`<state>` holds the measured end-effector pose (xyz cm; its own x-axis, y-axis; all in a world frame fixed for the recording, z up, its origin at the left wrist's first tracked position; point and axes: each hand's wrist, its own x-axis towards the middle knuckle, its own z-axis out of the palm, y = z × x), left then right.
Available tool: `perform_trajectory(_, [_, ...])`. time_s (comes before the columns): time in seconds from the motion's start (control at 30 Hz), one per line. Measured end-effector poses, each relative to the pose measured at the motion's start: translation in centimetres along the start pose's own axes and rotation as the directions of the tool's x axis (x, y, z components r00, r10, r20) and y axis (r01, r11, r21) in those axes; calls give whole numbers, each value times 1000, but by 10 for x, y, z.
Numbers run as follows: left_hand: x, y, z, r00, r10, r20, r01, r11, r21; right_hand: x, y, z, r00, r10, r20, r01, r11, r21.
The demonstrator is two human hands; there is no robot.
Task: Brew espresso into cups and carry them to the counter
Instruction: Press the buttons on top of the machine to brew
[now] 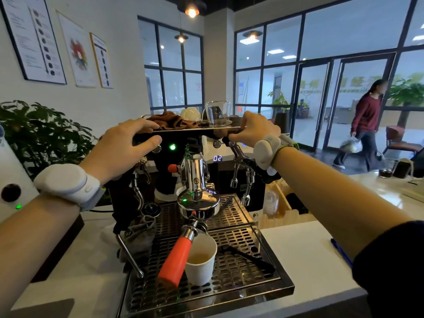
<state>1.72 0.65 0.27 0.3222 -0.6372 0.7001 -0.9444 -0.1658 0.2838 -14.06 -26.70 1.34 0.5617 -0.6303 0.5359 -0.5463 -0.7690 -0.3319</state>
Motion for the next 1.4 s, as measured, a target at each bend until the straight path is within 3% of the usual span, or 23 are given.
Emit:
perform_trajectory(0.13, [2, 10, -8, 999, -12, 36, 10, 999, 44, -18, -18, -7, 992, -103, 69, 55, 865, 498])
perform_trajectory(0.27, [-6, 29, -13, 1000, 3, -27, -4, 1000, -31, -36, -30, -10, 973, -184, 140, 52, 762, 645])
perform_trajectory(0.4, [-23, 43, -9, 998, -33, 52, 49, 938, -344, -60, -34, -11, 963, -233, 139, 53, 665, 745])
perform_trajectory(0.47, [-33, 46, -3, 996, -42, 81, 73, 898, -434, -75, -34, -7, 964, -238, 122, 60, 635, 771])
perform_trajectory(0.73, [-76, 46, 32, 990, -112, 90, 143, 847, -512, -132, -34, 19, 968, -236, 85, 66, 566, 821])
perform_trajectory(1.03, [-126, 18, 65, 955, -209, 209, 289, 814, -504, -177, 1, 60, 958, -208, 196, -65, 509, 858])
perform_trajectory(1.13, [-146, -1, 83, 915, -287, 285, 394, 790, -470, -193, 21, 83, 934, -210, 289, -124, 568, 814])
perform_trajectory(1.3, [-170, -21, 114, 799, -463, 384, 602, 595, -533, -215, 42, 117, 877, -196, 439, -211, 664, 718])
perform_trajectory(1.4, [-180, -23, 124, 771, -454, 446, 635, 592, -496, -222, 45, 132, 832, -172, 528, -297, 666, 685])
